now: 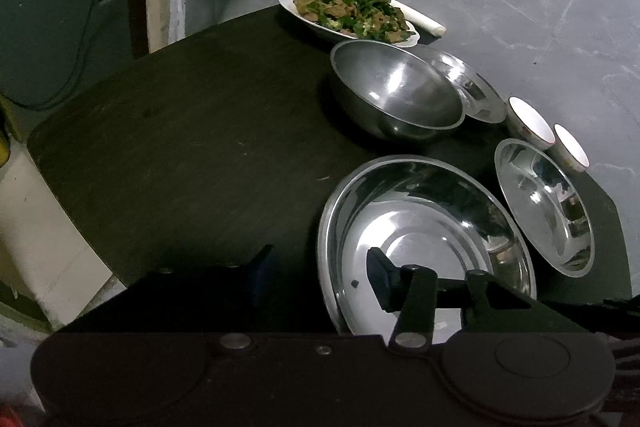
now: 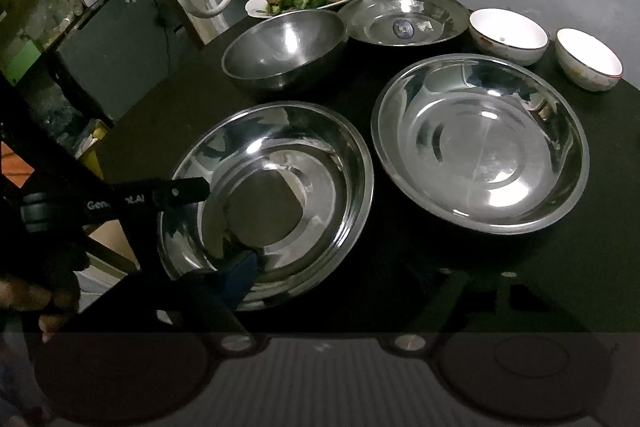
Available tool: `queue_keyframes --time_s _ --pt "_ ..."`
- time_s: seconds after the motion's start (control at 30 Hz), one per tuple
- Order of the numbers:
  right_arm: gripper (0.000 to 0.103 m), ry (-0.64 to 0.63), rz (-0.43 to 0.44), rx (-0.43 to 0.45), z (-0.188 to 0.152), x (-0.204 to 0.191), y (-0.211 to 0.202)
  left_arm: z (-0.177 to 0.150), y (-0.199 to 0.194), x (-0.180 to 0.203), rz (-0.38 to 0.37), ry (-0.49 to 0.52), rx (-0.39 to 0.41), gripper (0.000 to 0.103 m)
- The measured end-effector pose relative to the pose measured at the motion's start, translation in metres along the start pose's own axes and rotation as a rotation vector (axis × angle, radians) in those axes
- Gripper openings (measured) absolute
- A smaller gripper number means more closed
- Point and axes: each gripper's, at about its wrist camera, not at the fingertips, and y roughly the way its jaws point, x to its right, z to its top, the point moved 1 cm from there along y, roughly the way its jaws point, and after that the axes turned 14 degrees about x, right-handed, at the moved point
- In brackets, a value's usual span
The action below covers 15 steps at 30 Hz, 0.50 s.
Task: Organize plates and bowls
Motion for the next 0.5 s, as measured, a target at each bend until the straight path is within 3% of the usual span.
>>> queue_keyframes --time_s 0.5 --pt "0.055 0.007 -0.02 0.014 -0.005 0.0008 0.0075 0.0016 0.0027 -0.0042 -0.024 0.007 0.008 0.035"
